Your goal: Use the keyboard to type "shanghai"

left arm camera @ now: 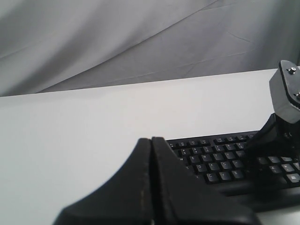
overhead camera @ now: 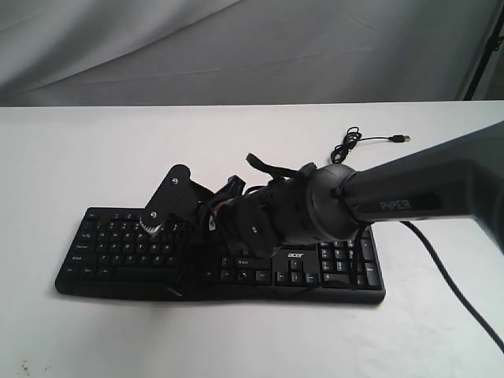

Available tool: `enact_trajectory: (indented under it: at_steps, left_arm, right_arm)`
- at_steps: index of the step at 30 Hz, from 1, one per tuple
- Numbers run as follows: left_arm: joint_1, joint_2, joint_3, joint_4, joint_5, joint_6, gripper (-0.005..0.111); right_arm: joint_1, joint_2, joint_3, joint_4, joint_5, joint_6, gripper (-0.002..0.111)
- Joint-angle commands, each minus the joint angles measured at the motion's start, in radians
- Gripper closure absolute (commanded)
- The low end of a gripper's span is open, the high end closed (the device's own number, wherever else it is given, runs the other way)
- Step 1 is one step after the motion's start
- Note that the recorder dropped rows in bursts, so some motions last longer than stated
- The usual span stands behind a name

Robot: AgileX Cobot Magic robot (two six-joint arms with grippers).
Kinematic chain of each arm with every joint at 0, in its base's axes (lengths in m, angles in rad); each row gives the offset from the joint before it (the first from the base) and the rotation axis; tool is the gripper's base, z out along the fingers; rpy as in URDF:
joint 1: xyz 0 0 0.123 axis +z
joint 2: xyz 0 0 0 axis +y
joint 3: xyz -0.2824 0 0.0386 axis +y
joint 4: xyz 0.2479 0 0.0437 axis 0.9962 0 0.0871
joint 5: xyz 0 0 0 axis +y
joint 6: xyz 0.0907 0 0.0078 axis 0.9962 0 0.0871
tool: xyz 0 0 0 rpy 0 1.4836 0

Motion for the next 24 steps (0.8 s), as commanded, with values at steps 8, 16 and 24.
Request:
enact_trajectory:
  at_steps: [8,16,24]
  left_arm:
    - [-0.004,-0.003,0.004,0.001,-0.005,-0.003,0.107]
    - [-0.004,-0.003,0.004,0.001,-0.005,-0.003,0.107]
    - [-0.004,-0.003,0.004,0.001,-0.005,-0.003,0.107]
  right_arm:
    - [0.026,-0.279,0.094,-0.178,0.104,-0.005,0.108]
    - [0.043,-0.459,0.307,-0.076,0.065,0.082,0.108]
    - [0.041,-0.479,0.352,-0.073,0.030,0.090,0.108]
